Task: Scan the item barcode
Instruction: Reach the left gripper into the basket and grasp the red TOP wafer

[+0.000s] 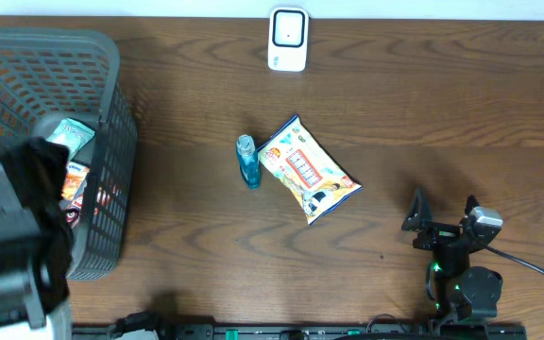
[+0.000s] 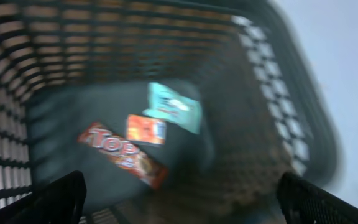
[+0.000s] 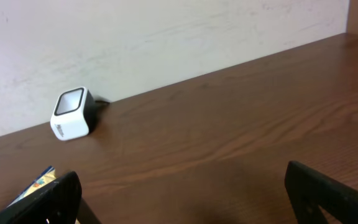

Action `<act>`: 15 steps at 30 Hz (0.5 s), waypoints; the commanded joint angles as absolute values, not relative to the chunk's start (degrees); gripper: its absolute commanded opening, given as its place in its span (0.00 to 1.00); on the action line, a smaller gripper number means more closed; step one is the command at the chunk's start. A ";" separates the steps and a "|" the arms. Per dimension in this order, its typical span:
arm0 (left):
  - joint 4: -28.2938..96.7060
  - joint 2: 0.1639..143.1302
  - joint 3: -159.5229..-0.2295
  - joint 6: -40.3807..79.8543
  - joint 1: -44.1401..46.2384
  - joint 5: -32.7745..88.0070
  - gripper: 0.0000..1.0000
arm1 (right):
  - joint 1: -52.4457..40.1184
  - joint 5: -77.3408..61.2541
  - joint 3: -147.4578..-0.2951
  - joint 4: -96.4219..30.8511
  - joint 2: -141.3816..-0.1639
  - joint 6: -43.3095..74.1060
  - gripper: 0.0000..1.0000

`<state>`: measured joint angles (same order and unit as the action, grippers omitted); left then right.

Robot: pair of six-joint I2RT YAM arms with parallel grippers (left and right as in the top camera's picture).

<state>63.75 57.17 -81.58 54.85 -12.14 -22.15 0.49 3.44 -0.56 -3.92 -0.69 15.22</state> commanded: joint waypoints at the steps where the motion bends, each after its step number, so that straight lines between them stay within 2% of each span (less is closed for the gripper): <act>1: 64.01 62.13 -80.47 57.01 -16.99 -18.90 0.98 | -0.40 3.95 -0.32 -3.90 -0.38 14.50 0.99; 8: 65.47 75.11 -80.47 55.46 -21.96 -13.19 0.98 | -0.40 3.95 -0.32 -3.90 -0.38 14.50 0.99; 13: 70.96 84.42 -80.31 67.75 -24.67 -9.74 0.98 | -0.40 3.95 -0.32 -3.90 -0.38 14.50 0.99; 15: 71.02 87.48 -79.77 68.93 -25.23 -7.44 0.98 | -0.40 3.95 -0.32 -3.90 -0.38 14.50 0.99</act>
<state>70.46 84.66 -80.53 62.85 -24.29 -11.16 0.49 3.44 -0.56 -3.92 -0.69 15.22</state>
